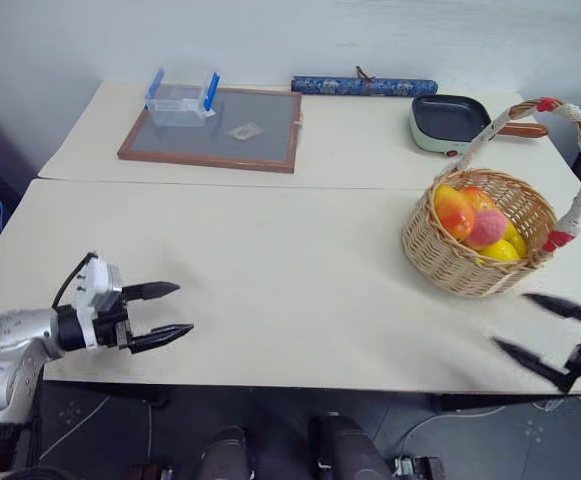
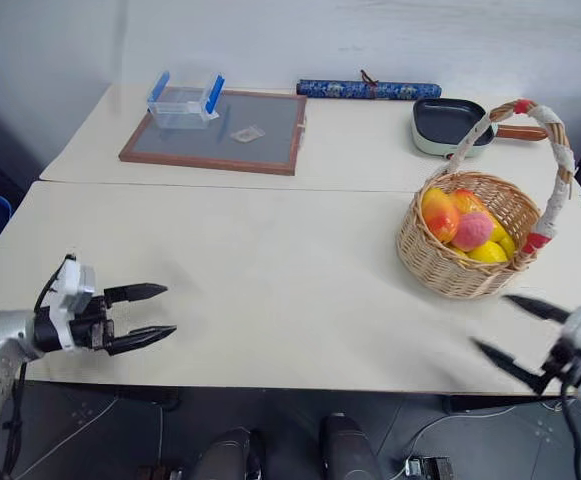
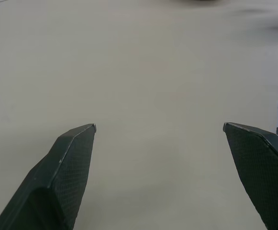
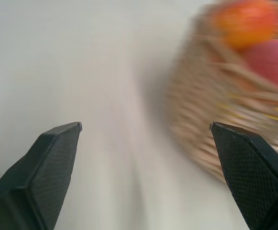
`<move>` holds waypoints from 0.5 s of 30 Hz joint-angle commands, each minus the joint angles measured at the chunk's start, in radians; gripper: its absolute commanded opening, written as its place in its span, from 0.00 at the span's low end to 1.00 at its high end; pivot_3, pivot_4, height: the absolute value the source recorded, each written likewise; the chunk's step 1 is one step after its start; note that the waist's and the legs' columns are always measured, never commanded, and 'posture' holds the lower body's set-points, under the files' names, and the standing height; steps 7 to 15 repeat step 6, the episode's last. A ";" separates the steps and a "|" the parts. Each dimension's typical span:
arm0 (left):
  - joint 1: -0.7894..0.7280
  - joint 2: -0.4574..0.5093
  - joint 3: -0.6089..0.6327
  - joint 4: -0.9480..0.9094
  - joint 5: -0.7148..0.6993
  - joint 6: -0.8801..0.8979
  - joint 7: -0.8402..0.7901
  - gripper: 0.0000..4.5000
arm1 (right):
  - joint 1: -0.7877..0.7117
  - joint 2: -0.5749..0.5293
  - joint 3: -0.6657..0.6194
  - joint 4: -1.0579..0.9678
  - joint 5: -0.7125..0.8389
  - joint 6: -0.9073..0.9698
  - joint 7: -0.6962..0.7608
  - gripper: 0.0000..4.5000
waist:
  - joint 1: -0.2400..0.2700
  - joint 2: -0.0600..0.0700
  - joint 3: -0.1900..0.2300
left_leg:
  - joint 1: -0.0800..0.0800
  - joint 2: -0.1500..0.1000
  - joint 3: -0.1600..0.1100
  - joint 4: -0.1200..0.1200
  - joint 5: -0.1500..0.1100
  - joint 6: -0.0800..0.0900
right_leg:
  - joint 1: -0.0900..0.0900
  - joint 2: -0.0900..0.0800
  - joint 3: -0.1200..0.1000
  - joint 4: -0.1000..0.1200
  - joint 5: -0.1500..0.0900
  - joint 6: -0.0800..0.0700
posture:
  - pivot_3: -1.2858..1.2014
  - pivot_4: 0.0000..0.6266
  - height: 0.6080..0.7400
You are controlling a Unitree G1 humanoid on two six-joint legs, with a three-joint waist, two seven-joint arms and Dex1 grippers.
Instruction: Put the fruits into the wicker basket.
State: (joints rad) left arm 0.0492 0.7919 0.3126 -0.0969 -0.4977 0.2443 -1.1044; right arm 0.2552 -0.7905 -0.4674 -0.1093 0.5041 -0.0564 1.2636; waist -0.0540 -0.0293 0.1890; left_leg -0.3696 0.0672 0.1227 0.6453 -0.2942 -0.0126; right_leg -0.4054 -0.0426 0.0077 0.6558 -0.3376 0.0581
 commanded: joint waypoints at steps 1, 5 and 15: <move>0.049 -0.033 0.029 -0.090 0.082 -0.123 0.082 1.00 | -0.141 0.043 0.146 -0.034 -0.018 -0.030 0.004 0.99 | -0.001 0.000 0.000 | 0.000 0.000 0.000 0.000 0.000 0.000 | 0.000 0.000 0.000 0.000 0.000 0.000 | 0.52 0.24 1.00; 0.063 -0.073 0.031 -0.144 0.099 -0.159 0.145 1.00 | -0.334 0.114 0.309 0.069 -0.090 -0.071 0.010 0.99 | 0.002 0.000 0.000 | 0.000 -0.001 -0.001 0.001 0.000 0.000 | 0.000 -0.001 -0.001 0.001 0.000 -0.001 | 0.52 0.24 1.00; 0.064 -0.078 0.032 -0.157 0.094 -0.158 0.153 1.00 | -0.370 0.128 0.334 0.101 -0.100 -0.081 0.016 0.99 | 0.002 0.000 0.000 | -0.001 -0.001 -0.001 0.001 0.000 0.000 | 0.000 -0.001 -0.002 0.001 0.000 -0.001 | 0.52 0.24 1.00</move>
